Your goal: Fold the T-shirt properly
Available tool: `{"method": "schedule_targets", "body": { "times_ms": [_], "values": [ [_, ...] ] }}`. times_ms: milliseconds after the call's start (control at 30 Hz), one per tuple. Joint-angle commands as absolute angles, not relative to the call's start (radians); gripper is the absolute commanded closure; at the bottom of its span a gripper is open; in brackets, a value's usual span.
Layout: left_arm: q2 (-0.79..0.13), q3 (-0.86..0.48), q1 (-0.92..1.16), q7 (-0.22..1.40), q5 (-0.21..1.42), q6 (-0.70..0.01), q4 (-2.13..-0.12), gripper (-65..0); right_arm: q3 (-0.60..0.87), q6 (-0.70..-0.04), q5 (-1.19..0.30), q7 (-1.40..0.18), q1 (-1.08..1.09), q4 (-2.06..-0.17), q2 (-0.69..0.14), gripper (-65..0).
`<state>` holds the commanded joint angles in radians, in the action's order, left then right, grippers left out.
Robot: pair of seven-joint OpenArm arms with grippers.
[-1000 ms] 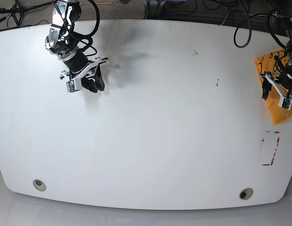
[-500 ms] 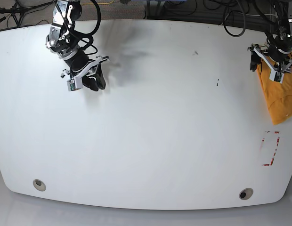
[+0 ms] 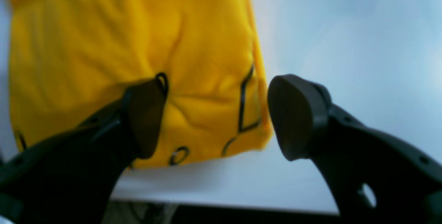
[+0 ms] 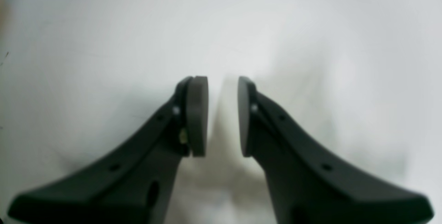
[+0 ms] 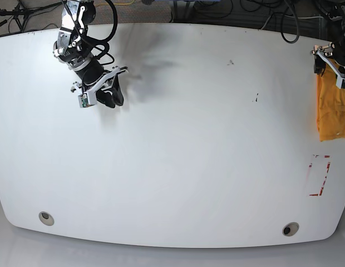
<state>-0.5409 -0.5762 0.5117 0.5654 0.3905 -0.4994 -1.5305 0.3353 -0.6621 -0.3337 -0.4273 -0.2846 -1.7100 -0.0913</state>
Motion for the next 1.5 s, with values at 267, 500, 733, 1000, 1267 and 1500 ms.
{"method": "schedule_targets", "body": {
  "times_ms": [267,500,733,1000,1267,1500],
  "values": [
    [-0.536,-0.61,0.526,0.619,0.392,-0.545,-1.646,-46.1,0.335,-0.662,-0.334,-0.427,-0.283,-1.71,-0.091,-14.0],
    [-0.395,-0.572,0.486,0.576,0.357,-0.493,-1.837,-45.8,0.334,-0.662,-0.321,-0.371,-0.277,-1.702,-0.097,-14.0],
    [-0.209,-0.44,0.415,0.335,0.127,-0.414,-1.831,-45.8,0.341,-0.657,-0.231,-0.097,-0.285,-1.595,-0.101,-14.3],
    [-0.007,-0.394,0.484,0.145,-0.079,-0.38,-1.871,-45.8,0.363,-0.661,-0.186,0.033,-0.378,-1.544,-0.101,-14.0],
    [0.087,-0.361,0.711,0.064,-0.082,-0.38,-1.942,-45.8,0.366,-0.661,-0.205,0.154,-0.564,-1.546,-0.099,-14.0],
    [0.142,-0.355,0.961,0.013,-0.081,-0.38,-1.963,-45.7,0.366,-0.656,-0.309,0.246,-0.745,-1.546,-0.099,-14.0]
  ]
}}
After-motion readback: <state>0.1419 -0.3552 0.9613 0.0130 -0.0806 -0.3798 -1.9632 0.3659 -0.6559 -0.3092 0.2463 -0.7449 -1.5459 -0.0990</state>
